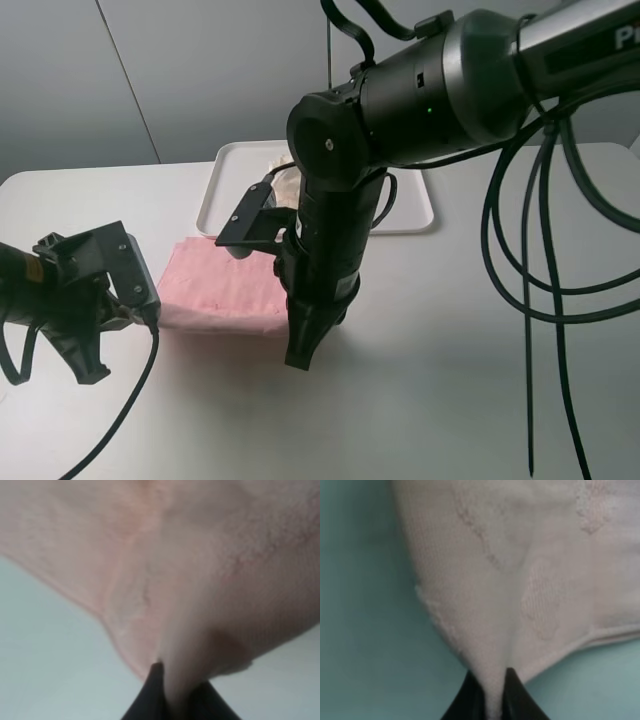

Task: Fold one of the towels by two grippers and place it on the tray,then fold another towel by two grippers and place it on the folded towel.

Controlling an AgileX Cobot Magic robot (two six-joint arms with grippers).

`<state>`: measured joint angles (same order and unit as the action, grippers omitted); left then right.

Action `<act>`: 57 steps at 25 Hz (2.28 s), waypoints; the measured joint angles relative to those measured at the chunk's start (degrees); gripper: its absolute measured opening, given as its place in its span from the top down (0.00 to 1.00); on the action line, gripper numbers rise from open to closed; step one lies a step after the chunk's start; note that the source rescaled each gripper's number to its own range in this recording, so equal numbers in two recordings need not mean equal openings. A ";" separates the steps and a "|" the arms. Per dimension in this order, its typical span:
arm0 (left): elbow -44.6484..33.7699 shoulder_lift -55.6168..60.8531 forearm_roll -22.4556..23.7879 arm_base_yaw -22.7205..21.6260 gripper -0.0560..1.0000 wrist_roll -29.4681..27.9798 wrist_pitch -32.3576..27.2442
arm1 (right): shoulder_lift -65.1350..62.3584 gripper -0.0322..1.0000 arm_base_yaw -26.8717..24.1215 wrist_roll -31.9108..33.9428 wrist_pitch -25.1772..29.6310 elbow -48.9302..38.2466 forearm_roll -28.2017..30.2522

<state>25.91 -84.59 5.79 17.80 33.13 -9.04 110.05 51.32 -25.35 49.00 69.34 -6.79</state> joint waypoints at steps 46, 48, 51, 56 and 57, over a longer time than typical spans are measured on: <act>10.48 -11.39 -20.09 -1.72 0.11 -11.92 11.64 | 3.48 0.37 -6.76 45.93 -22.55 0.00 15.45; 11.69 -12.02 -21.73 -1.72 0.03 -11.92 10.42 | 3.48 0.23 -6.76 47.10 -22.84 0.00 16.11; 14.20 -12.79 -22.26 -1.72 0.06 -12.03 6.68 | 3.48 0.17 -6.76 48.01 -22.84 0.00 16.30; 22.12 -17.01 -22.45 -2.83 0.13 -18.36 -5.31 | 3.48 0.15 -8.55 48.24 -19.66 0.00 13.75; 24.37 -18.39 -22.33 -3.56 0.12 -20.01 -9.11 | 3.48 0.13 -9.39 47.75 -18.65 0.00 12.25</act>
<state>50.28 -102.99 -16.53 14.24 13.12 -18.15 113.53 41.93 22.40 30.36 69.34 5.46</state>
